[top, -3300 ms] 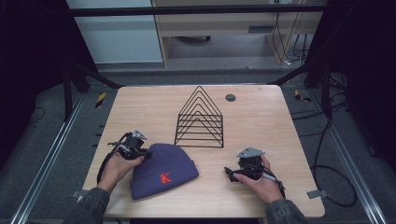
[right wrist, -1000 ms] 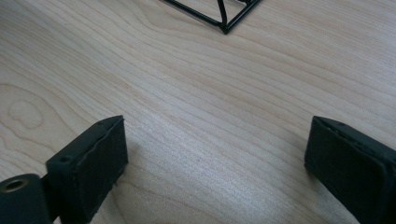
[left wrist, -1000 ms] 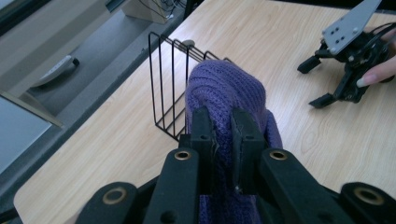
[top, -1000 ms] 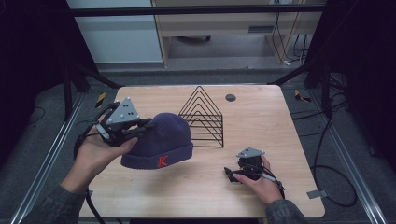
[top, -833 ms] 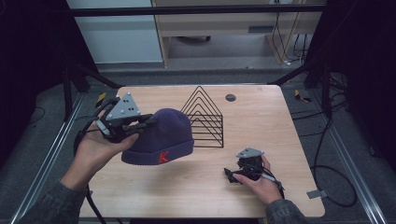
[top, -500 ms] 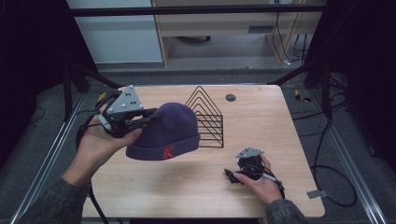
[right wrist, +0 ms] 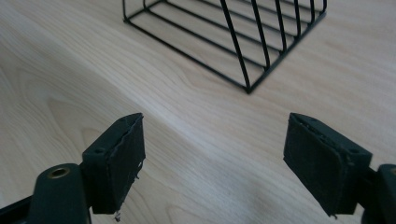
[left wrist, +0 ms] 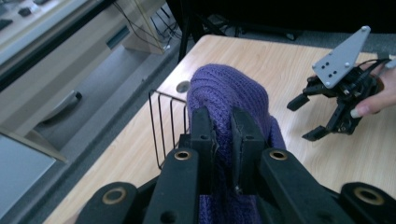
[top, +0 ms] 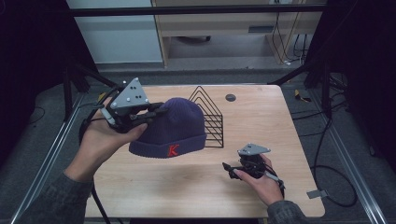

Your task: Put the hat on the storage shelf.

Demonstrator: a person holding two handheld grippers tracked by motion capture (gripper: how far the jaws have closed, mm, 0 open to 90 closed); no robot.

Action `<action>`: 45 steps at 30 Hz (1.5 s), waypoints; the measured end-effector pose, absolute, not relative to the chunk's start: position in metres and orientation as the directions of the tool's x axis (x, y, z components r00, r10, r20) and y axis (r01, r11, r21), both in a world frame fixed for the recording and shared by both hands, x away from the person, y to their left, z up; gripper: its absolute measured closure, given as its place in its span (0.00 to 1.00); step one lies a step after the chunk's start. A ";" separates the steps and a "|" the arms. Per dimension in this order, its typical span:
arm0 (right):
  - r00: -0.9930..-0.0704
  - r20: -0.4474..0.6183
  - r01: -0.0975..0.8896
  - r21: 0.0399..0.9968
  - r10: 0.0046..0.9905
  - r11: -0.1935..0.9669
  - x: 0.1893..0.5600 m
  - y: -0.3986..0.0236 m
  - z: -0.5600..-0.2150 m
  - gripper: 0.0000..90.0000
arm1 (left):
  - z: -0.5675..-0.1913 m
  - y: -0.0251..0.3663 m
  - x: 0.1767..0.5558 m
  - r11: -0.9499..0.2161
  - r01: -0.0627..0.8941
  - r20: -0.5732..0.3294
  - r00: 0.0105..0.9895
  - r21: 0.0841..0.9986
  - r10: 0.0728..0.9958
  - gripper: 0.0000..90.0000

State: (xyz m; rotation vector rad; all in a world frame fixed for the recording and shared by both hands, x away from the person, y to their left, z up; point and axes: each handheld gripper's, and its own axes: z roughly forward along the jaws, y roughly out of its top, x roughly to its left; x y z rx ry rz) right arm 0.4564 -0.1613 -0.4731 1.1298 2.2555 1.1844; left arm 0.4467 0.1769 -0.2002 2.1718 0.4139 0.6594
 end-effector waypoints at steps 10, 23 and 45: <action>-0.647 0.010 0.351 0.891 0.763 0.286 0.444 -0.159 -0.417 0.38 | -0.183 0.159 0.448 -0.629 0.026 0.348 0.814 0.777 0.464 0.90; -0.764 0.016 0.274 0.913 0.645 0.302 0.438 -0.139 -0.369 0.41 | -0.183 0.142 0.455 -0.607 0.018 0.316 0.841 0.794 0.438 0.90; -0.799 0.009 0.254 0.911 0.601 0.324 0.475 -0.148 -0.330 0.79 | -0.177 0.138 0.476 -0.562 -0.001 0.302 0.844 0.827 0.443 0.90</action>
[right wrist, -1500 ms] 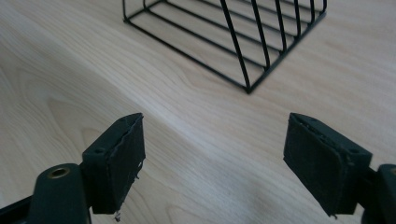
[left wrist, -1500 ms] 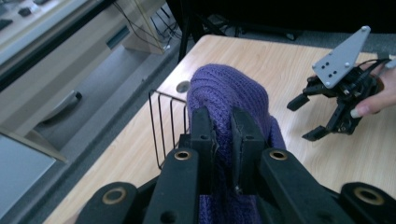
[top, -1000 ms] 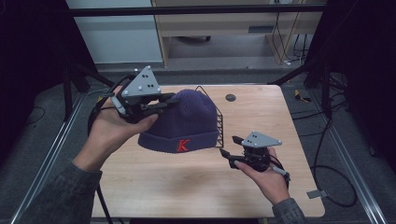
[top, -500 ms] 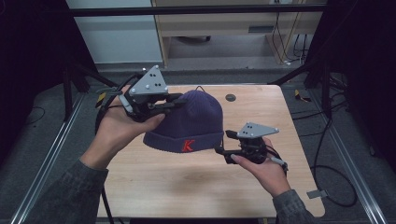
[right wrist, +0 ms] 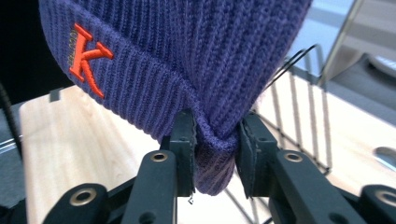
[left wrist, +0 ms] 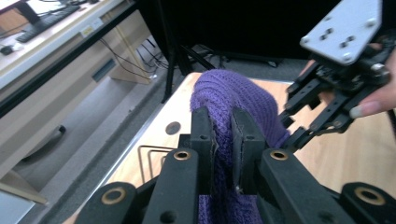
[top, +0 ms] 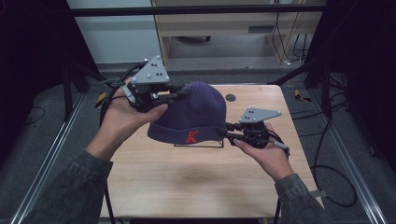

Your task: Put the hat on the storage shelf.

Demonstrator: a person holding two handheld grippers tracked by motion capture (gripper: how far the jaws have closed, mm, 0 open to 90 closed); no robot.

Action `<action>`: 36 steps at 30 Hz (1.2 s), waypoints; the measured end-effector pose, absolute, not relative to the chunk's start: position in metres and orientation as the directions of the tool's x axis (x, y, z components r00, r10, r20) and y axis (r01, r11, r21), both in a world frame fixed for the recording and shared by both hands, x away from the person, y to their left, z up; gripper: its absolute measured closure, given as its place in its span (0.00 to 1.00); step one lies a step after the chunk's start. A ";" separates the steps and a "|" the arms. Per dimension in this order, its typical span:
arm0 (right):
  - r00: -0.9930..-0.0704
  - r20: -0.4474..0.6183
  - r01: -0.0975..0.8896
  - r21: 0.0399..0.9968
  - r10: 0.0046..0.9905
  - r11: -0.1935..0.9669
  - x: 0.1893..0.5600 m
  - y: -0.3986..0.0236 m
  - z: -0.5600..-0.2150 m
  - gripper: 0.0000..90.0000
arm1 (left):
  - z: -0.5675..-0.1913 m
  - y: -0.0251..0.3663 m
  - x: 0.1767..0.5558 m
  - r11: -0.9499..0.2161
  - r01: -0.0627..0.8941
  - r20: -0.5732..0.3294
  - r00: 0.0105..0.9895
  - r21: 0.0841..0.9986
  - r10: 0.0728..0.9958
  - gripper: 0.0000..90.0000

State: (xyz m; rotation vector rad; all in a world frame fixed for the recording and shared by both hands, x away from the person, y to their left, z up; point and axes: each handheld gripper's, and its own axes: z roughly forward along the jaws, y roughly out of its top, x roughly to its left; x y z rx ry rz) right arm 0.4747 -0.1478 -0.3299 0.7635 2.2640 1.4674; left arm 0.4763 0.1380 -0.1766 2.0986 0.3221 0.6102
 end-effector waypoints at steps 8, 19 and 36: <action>-0.756 -0.060 0.230 0.908 0.651 0.350 0.497 -0.153 -0.300 0.82 | -0.168 0.142 0.514 -0.533 -0.005 0.328 0.793 0.846 0.513 0.89; -0.706 -0.090 0.234 0.907 0.703 0.351 0.528 -0.145 -0.287 0.82 | -0.171 0.145 0.548 -0.481 0.007 0.310 0.756 0.876 0.576 0.89; -0.699 -0.067 0.314 0.865 0.712 0.390 0.549 -0.148 -0.319 0.82 | -0.205 0.128 0.578 -0.524 0.033 0.320 0.759 0.851 0.567 0.89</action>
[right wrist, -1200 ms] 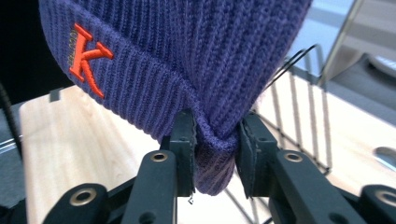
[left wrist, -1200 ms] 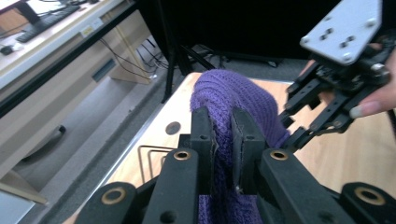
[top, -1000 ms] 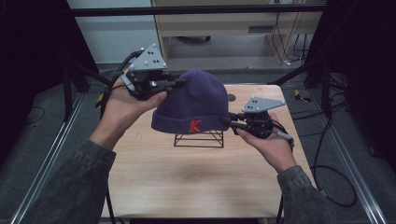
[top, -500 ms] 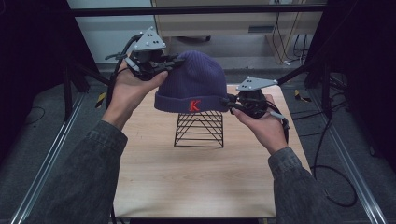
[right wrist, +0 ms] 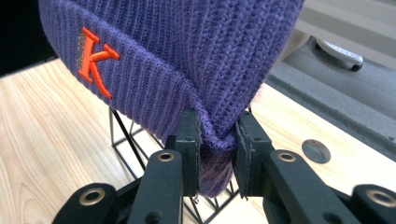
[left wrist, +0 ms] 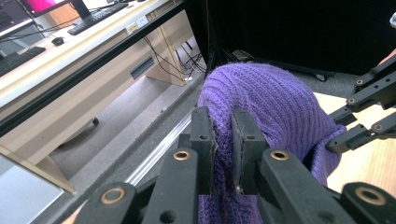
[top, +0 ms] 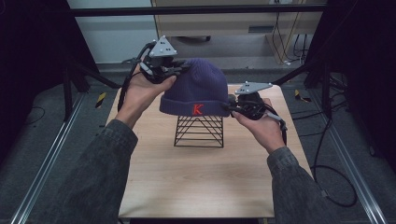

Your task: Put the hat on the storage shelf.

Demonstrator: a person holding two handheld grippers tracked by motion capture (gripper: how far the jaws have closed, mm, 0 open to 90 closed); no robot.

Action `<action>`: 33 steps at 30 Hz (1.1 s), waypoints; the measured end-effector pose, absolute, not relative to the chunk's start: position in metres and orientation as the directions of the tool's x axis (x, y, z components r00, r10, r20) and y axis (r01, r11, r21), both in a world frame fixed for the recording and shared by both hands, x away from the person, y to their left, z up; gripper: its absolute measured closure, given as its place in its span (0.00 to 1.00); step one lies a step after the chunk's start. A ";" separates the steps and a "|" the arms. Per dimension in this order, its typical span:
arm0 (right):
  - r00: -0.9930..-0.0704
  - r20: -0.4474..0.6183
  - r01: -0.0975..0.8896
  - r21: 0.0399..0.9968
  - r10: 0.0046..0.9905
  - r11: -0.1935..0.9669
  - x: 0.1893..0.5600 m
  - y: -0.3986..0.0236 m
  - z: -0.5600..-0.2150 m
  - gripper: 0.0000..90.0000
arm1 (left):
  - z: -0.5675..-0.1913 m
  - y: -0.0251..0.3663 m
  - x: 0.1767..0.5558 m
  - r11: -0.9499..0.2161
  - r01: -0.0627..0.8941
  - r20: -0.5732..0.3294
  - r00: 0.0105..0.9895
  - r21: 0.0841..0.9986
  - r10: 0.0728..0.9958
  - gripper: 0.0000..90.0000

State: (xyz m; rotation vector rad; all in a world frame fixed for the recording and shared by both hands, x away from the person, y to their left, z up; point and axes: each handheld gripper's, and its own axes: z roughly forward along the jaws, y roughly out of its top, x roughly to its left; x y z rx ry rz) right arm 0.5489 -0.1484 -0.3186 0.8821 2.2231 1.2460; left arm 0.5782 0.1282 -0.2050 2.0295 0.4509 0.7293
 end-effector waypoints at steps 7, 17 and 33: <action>-0.687 -0.048 0.318 0.877 0.725 0.360 0.551 -0.154 -0.315 0.82 | -0.200 0.126 0.582 -0.508 0.024 0.317 0.756 0.861 0.572 0.89; -0.672 -0.076 0.297 0.884 0.737 0.362 0.553 -0.157 -0.303 0.82 | -0.195 0.122 0.587 -0.503 0.011 0.325 0.750 0.864 0.576 0.89; -0.670 -0.080 0.358 0.836 0.738 0.415 0.559 -0.154 -0.333 0.81 | -0.230 0.118 0.593 -0.541 0.061 0.314 0.758 0.838 0.571 0.89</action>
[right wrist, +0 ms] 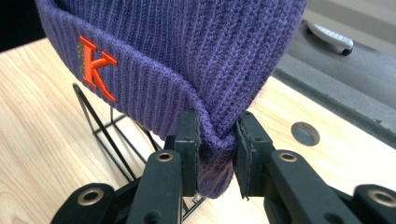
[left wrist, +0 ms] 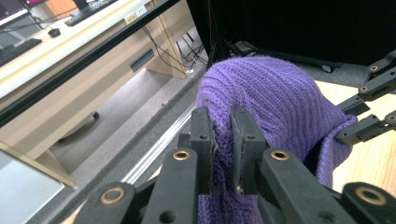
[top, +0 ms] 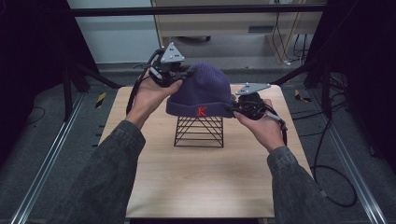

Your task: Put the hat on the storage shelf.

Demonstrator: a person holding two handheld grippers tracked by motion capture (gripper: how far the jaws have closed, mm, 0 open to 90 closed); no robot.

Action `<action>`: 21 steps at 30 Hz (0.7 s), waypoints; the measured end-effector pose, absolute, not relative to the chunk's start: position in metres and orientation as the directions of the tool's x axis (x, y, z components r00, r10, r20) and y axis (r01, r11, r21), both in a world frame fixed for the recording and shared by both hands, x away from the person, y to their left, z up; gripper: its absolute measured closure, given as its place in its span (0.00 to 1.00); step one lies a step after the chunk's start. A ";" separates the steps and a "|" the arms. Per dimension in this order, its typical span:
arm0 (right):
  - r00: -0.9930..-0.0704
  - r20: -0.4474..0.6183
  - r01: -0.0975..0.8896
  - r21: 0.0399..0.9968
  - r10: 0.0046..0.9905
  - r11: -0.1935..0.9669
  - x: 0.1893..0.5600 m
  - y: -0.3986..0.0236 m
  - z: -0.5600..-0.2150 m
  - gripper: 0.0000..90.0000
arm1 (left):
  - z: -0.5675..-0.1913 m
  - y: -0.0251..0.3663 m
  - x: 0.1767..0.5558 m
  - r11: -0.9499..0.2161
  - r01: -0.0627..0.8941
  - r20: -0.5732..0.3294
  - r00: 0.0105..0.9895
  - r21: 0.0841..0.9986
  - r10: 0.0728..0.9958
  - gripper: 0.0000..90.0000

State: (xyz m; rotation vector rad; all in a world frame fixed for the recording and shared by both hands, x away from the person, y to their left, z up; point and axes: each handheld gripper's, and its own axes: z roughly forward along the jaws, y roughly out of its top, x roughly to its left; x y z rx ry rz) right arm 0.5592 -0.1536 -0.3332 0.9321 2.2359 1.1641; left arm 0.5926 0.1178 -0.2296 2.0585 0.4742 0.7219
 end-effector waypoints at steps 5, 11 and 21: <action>-0.671 -0.074 0.372 0.827 0.738 0.421 0.559 -0.153 -0.342 0.81 | -0.240 0.117 0.593 -0.548 0.070 0.311 0.760 0.834 0.570 0.89; -0.678 -0.081 0.372 0.819 0.731 0.436 0.556 -0.151 -0.346 0.81 | -0.248 0.121 0.593 -0.537 0.085 0.293 0.762 0.839 0.578 0.89; -0.684 -0.076 0.382 0.810 0.725 0.445 0.555 -0.148 -0.356 0.81 | -0.259 0.126 0.589 -0.533 0.094 0.283 0.764 0.841 0.580 0.89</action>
